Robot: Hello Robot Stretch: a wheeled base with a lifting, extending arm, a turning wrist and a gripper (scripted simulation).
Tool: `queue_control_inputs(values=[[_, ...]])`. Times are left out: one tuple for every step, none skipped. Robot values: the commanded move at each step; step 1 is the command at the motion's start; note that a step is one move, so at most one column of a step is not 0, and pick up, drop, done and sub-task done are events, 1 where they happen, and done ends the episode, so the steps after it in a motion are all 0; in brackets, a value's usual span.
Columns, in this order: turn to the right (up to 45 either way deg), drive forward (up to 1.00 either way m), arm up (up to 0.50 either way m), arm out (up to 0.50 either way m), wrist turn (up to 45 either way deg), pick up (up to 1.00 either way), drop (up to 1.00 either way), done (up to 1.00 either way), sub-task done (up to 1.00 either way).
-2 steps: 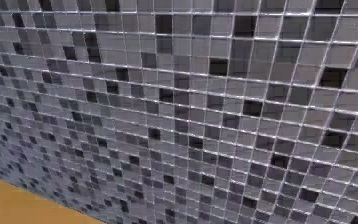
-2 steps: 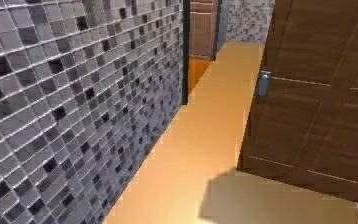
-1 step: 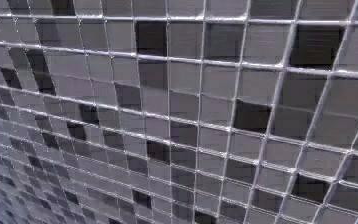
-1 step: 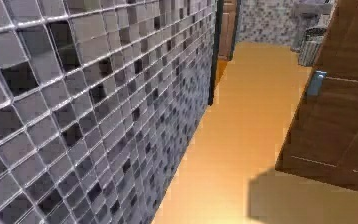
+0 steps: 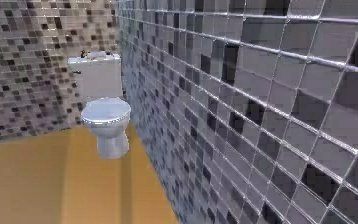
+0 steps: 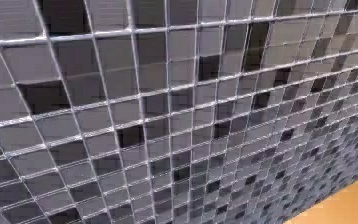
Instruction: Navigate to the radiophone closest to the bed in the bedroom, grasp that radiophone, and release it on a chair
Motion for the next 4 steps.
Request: queue_control_inputs(values=[[-21.0, 0.0, 0.0, 0.0, 0.0, 0.0, 0.0, 0.0, 0.0], [0.0, 0.45, 0.0, 0.0, 0.0, 0.0, 0.0, 0.0, 0.0], [-45.0, 0.0, 0.0, 0.0, 0.0, 0.0, 0.0, 0.0, 0.0], [-15.0, 0.0, 0.0, 0.0, 0.0, 0.0, 0.0, 0.0, 0.0]])
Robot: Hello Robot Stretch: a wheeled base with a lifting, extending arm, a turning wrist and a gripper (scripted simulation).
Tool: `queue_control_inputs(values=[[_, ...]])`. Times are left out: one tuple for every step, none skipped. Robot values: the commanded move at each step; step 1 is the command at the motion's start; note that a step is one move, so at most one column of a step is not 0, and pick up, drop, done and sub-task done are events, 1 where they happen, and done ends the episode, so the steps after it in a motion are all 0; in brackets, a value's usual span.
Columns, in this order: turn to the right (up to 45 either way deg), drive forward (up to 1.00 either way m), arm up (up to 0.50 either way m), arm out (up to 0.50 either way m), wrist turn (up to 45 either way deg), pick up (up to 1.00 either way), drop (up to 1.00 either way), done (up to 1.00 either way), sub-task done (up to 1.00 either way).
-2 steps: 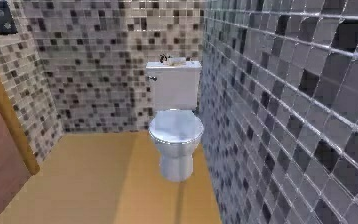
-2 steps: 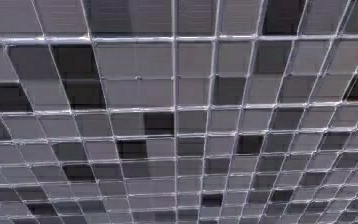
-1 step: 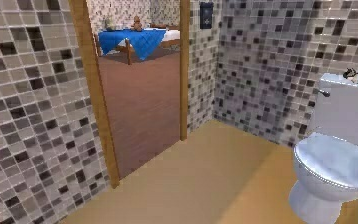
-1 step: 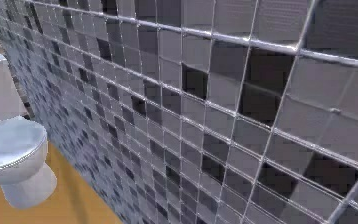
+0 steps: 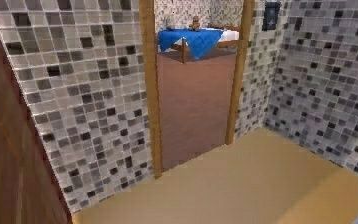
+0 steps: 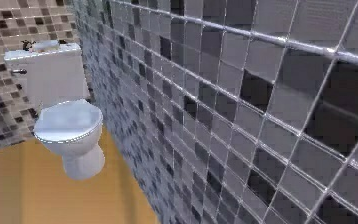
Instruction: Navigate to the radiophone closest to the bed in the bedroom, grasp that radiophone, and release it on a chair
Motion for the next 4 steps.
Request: queue_control_inputs(values=[[0.0, 0.4, 0.0, 0.0, 0.0, 0.0, 0.0, 0.0, 0.0], [9.0, 0.0, 0.0, 0.0, 0.0, 0.0, 0.0, 0.0, 0.0], [0.0, 0.85, 0.0, 0.0, 0.0, 0.0, 0.0, 0.0, 0.0], [-3.0, 0.0, 0.0, 0.0, 0.0, 0.0, 0.0, 0.0, 0.0]])
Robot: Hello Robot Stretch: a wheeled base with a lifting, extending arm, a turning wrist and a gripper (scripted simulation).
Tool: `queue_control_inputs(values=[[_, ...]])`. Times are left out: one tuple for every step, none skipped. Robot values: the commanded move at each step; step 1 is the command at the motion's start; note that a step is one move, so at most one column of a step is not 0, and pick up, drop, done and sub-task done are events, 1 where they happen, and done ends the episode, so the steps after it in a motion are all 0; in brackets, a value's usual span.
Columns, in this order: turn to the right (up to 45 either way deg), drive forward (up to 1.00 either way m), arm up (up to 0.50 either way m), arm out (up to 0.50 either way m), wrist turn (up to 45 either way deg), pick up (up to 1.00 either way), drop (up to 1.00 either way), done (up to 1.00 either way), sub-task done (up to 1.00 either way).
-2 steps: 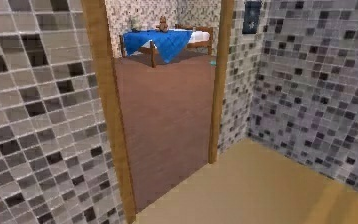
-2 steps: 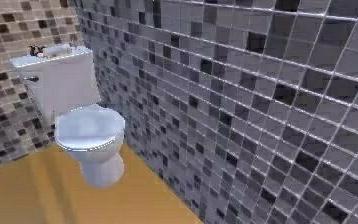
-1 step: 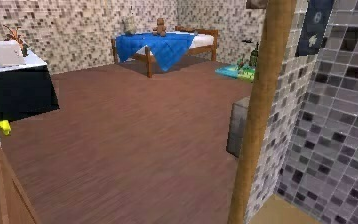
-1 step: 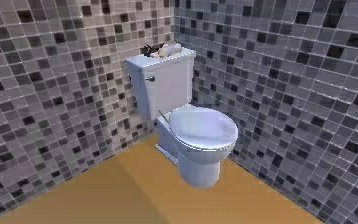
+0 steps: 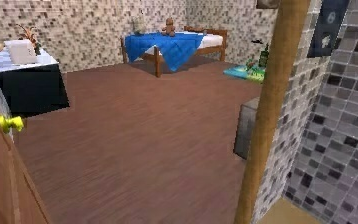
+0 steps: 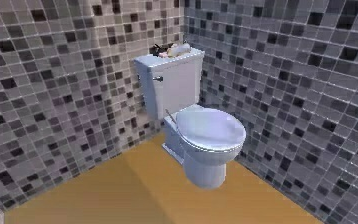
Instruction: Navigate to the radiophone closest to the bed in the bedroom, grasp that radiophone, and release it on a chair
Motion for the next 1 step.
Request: queue_control_inputs(values=[[0.0, 0.65, 0.0, 0.0, 0.0, 0.0, 0.0, 0.0, 0.0]])
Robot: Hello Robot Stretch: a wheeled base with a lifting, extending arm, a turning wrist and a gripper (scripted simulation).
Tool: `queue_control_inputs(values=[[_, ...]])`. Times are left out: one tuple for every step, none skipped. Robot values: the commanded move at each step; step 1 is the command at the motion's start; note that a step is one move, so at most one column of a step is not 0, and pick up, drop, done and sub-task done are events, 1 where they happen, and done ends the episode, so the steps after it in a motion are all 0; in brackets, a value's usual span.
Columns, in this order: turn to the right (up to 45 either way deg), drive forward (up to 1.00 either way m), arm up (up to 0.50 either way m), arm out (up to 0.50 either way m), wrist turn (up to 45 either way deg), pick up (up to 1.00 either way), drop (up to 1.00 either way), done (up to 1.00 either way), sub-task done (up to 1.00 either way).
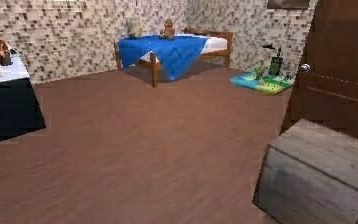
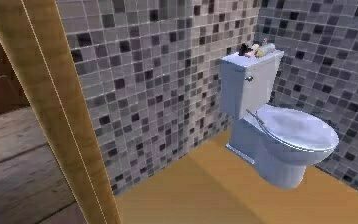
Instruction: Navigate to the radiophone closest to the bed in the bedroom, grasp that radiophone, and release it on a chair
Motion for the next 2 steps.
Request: queue_control_inputs(values=[[-15.0, 0.0, 0.0, 0.0, 0.0, 0.0, 0.0, 0.0, 0.0], [0.0, 0.45, 0.0, 0.0, 0.0, 0.0, 0.0, 0.0, 0.0]])
